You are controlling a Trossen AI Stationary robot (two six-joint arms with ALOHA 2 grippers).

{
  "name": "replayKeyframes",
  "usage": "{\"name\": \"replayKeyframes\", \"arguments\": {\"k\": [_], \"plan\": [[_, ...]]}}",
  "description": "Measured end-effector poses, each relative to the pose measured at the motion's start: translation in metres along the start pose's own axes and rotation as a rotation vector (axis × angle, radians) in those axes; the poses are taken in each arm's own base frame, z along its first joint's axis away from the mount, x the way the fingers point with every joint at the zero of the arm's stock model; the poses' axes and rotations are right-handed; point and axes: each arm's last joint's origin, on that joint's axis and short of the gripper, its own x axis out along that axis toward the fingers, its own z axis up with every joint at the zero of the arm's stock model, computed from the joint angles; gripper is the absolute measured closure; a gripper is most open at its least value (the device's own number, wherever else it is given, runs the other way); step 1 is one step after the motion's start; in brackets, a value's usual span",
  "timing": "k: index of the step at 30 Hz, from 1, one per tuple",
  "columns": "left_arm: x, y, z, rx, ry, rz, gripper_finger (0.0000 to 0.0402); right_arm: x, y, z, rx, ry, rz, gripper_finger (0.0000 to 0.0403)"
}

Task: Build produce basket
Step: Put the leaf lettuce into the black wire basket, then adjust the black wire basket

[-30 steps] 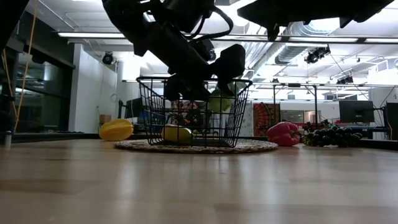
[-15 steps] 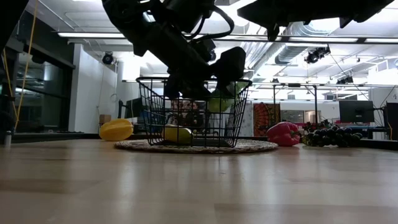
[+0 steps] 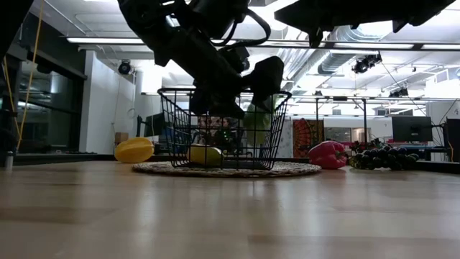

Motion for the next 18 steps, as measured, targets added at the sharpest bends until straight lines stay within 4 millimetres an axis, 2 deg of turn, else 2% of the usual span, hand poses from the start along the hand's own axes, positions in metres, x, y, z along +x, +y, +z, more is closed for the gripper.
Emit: {"name": "replayKeyframes", "arguments": {"k": [8,18], "plan": [[-0.01,0.002,0.013,-0.002,-0.003,-0.001,0.01,0.0,0.0,-0.001,0.0,0.008,0.0,0.0402],[-0.015,0.004,0.019,0.015,0.012,-0.01,0.01,0.0,0.0,-0.001,-0.001,0.008,0.0,0.0402]]}}
